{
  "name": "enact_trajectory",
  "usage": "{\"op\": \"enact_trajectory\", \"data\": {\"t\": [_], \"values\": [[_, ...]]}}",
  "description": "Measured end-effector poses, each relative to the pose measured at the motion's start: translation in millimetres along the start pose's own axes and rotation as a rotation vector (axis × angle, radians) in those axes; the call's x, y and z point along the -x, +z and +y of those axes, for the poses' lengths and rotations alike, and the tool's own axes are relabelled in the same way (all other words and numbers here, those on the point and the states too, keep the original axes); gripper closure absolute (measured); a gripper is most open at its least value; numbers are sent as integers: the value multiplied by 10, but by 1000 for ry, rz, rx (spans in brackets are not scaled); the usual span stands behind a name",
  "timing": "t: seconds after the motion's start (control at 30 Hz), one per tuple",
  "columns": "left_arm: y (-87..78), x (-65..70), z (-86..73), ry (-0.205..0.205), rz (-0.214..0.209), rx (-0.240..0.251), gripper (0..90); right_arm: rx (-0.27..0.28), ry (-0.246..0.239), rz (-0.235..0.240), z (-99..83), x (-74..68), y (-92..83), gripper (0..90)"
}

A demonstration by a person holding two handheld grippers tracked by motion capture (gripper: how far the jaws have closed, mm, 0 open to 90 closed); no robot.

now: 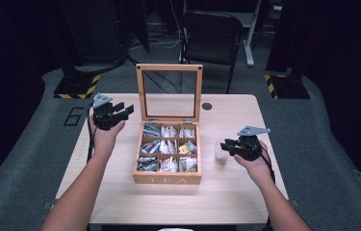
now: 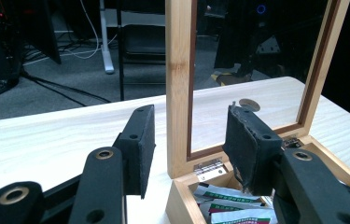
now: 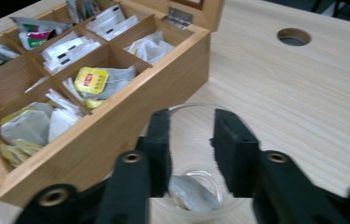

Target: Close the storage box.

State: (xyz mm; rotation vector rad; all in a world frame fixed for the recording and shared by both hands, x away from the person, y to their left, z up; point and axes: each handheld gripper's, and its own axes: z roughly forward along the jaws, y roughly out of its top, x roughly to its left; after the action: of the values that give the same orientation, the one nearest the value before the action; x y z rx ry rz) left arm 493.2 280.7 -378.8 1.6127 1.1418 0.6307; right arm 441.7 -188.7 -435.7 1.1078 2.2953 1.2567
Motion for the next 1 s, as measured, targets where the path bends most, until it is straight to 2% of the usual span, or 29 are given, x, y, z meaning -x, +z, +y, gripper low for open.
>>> {"op": "enact_trajectory", "data": {"t": [0.13, 0.47, 0.77, 1.0], "values": [[-6, -5, 4, 1, 0, 2, 527, -1, -29, 1, 89, -45, -4, 555], [-9, -25, 0, -10, 4, 4, 523, 33, -38, 11, 317, -112, -17, 527], [-7, -39, 1, -19, 8, 6, 521, 71, -75, 45, 583, -184, -66, 512], [-10, -43, 0, -17, 9, 3, 521, 67, -85, 39, 767, -215, -14, 505]]}}
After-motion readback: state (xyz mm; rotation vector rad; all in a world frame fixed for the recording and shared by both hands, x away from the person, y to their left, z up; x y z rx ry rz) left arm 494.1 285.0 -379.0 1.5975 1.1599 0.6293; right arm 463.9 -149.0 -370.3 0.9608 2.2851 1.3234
